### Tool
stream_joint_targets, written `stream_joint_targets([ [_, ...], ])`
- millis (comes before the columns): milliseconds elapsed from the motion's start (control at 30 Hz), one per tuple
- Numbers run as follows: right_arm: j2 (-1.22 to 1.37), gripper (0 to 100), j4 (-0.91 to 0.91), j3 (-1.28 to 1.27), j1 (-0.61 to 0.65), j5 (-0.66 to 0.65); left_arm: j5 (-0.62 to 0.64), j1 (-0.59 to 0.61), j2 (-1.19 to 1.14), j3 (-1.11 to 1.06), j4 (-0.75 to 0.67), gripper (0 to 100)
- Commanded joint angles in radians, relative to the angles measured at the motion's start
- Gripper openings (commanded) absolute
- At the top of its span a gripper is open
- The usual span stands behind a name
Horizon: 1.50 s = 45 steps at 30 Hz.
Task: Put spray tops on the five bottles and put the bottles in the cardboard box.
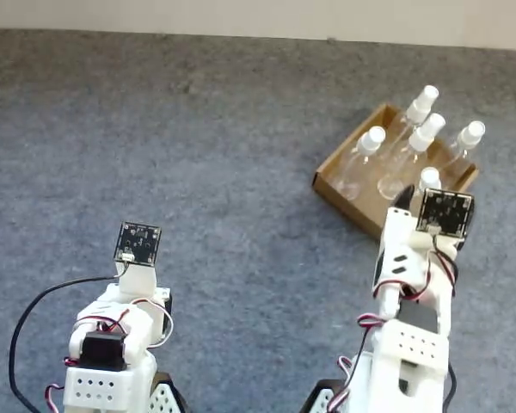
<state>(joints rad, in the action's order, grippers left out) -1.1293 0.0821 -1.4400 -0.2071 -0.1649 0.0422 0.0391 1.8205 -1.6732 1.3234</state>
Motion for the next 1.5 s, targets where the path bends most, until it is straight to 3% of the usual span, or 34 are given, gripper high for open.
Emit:
stream_joint_targets([
  [0, -0.116, 30.3, 0.101, 0.005, 0.007, -0.003, -0.006, -0.012, 0.018, -0.019, 0.003, 1],
  [233, -0.306, 29.9, 0.300, 0.016, 0.012, -0.003, -0.003, -0.010, 0.018, -0.019, 0.003, 1],
  [467, -0.493, 13.2, 0.455, 0.018, 0.074, -0.011, 0.000, -0.008, 0.018, -0.019, 0.003, 1],
  [667, -0.608, 12.7, 0.737, 0.145, 0.183, -0.006, 0.002, 0.099, 0.018, -0.019, -0.008, 1],
  [933, -0.631, 12.6, 1.004, 0.236, 0.272, -0.005, 0.000, 0.101, 0.018, -0.019, -0.011, 1],
  [1067, -0.633, 12.6, 1.066, 0.236, 0.308, 0.021, 0.000, 0.102, 0.018, -0.019, -0.011, 1],
  [1233, -0.708, 12.6, 1.145, 0.340, 0.308, 0.178, 0.000, 0.102, 0.018, -0.019, -0.011, 1],
  [1467, -0.711, 12.6, 1.237, 0.424, 0.303, 0.141, 0.000, 0.102, 0.018, -0.019, -0.011, 1],
])
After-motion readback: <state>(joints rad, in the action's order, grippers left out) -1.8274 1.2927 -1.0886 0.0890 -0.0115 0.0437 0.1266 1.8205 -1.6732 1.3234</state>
